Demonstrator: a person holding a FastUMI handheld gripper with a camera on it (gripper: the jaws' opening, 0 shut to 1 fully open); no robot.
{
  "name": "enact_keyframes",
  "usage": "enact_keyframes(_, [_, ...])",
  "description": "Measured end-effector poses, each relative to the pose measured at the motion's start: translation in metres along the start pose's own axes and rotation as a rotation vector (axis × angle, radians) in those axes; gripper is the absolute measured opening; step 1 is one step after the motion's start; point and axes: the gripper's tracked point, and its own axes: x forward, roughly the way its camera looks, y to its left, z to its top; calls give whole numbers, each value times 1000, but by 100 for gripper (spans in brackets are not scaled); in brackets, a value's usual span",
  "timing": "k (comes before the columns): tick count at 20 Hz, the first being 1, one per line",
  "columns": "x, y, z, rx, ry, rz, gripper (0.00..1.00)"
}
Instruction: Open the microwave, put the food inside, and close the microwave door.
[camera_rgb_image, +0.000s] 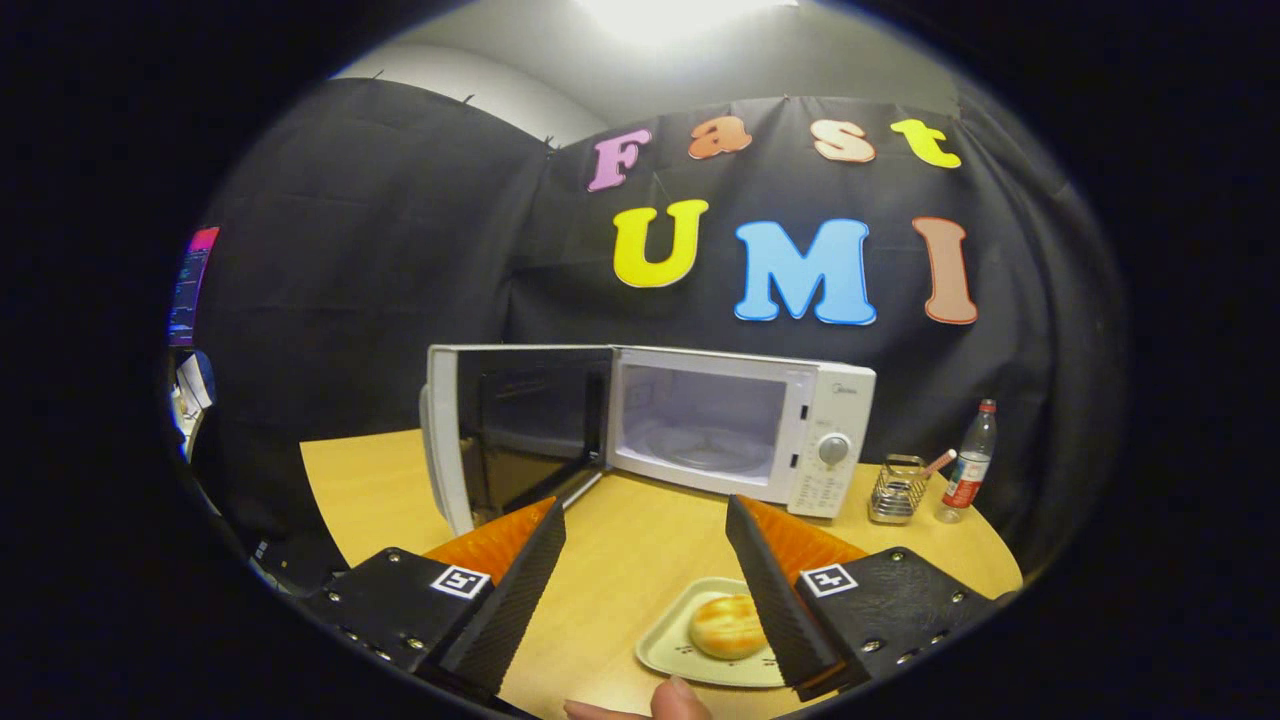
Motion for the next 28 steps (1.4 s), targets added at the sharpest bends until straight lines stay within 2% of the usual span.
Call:
enact_keyframes(3, [1,-34,-36,51,107,-29,97])
enact_keyframes(8, [5,-44,-86,137,296,-1,98])
enact_keyframes(15, [14,-44,-124,57,463,-10,98])
enact_keyframes(20, [26,-44,-139,91,513,-2,98])
enact_keyframes(23, [24,-41,-136,85,491,2,81])
enact_keyframes(24, [24,-44,-136,91,479,-5,80])
enact_keyframes(25, [24,-43,-134,106,464,-5,73])
enact_keyframes(28, [24,-38,-119,143,413,1,73])
